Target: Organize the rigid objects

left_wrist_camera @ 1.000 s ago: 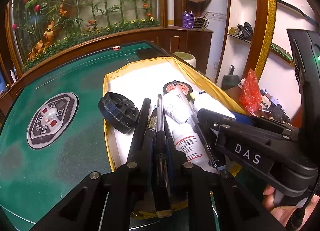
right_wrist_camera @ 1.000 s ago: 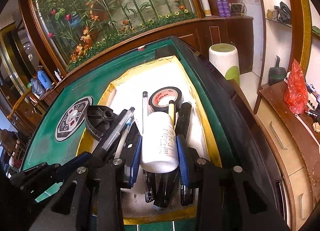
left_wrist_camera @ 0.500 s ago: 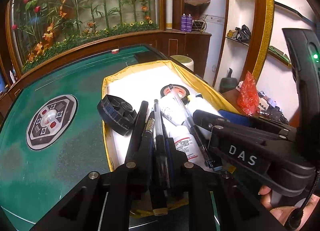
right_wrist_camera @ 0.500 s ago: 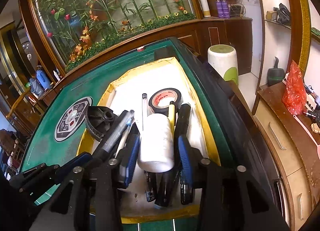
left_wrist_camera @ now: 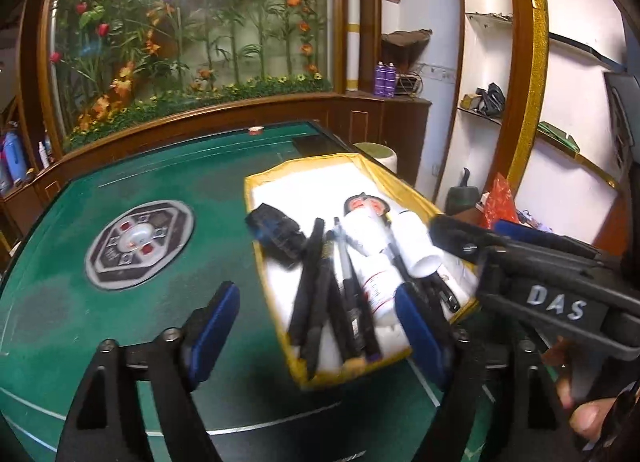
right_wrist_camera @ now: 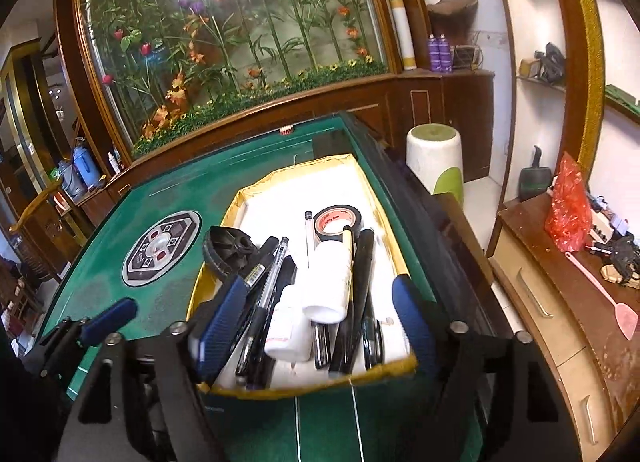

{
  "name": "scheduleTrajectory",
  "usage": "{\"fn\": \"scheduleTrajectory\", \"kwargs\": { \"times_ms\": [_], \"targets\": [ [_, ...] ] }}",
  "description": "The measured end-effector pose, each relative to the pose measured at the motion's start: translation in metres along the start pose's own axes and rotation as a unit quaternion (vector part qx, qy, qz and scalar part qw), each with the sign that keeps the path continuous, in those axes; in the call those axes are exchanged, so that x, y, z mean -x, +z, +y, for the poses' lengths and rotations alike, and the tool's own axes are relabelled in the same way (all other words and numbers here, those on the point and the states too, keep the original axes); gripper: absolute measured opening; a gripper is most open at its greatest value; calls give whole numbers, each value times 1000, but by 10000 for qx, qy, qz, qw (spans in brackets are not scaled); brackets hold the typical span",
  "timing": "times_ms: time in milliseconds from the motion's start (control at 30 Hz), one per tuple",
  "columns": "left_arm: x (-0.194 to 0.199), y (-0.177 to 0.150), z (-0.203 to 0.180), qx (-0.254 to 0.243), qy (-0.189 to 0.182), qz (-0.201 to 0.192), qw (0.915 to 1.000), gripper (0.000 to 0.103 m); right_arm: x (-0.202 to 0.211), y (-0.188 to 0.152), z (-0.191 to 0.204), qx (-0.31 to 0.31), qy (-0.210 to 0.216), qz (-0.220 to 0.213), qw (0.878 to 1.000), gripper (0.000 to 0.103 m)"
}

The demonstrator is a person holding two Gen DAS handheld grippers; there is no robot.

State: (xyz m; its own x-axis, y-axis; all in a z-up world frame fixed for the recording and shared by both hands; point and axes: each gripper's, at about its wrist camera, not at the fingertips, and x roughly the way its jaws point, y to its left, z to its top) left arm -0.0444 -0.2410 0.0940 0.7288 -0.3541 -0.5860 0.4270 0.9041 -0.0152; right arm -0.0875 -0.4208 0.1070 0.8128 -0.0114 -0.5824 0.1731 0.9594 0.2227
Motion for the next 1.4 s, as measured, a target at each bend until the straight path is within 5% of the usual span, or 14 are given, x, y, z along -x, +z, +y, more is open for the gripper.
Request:
{"fn": "scheduleTrajectory", "kwargs": {
  "times_ms": [433, 767, 933, 1100, 1400],
  "targets": [
    [14, -31, 29, -84, 360, 84, 9993, 98, 33, -48, -2, -42, -550, -181, 9983, 85],
    [10, -35, 35, -348, 781, 197, 9961, 102, 32, -56, 4, -3, -485, -192, 9986, 86],
    [16, -34, 41, -277, 441, 86, 9986, 102, 29, -57, 13, 76, -474, -154, 9987, 86],
    [19, -33, 30, -721, 813, -13, 9941, 102, 26, -57, 15, 89, -494, -129, 9987, 86],
    [21, -35, 29, -726, 722, 1, 9947, 102, 20, -61, 15, 110, -499, -58, 9987, 86]
  ]
}}
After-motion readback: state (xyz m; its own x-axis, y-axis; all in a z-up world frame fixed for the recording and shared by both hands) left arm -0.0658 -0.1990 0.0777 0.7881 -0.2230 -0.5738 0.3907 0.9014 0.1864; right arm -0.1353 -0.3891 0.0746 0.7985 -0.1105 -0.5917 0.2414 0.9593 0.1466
